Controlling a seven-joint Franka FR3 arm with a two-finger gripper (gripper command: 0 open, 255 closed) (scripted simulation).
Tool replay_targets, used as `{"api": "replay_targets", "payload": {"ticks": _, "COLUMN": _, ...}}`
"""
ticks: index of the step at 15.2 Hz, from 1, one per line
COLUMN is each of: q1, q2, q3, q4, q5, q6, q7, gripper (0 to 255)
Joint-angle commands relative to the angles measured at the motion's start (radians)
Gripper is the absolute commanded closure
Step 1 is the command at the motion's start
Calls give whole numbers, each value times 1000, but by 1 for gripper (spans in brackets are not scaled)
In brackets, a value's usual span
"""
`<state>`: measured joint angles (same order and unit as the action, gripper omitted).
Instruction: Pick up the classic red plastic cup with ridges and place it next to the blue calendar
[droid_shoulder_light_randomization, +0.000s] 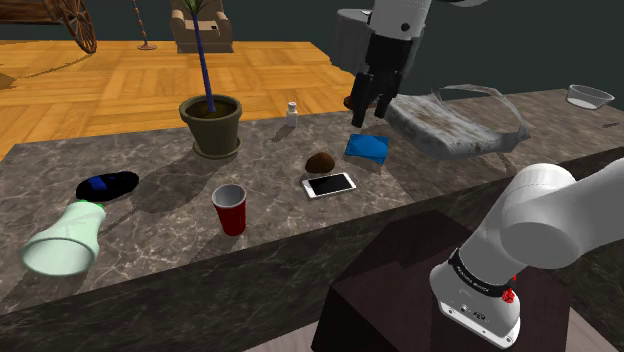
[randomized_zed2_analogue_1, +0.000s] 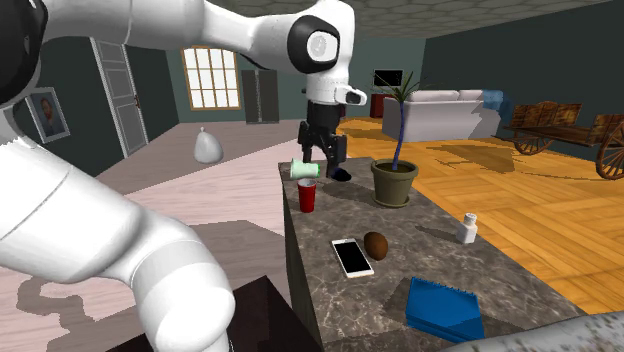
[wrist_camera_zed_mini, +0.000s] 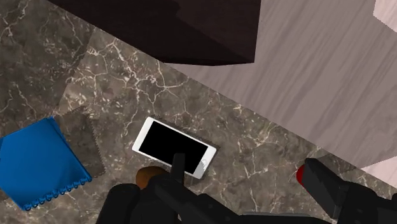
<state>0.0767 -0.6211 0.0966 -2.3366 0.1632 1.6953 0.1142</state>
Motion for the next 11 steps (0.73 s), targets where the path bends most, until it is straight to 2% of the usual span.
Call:
{"api": "replay_targets", "payload": {"ticks": 1, "q1": 12, "q2": 52, "q3": 29, "q4": 0, "q5": 13, "q6": 65, "q7": 17, "gripper": 0}}
{"api": "replay_targets", "payload": {"ticks": 11, "q1": 58, "q2": 341, "q3": 164, "q4": 84, "q5": 22, "q6": 321, "q7": 111, "gripper": 0}}
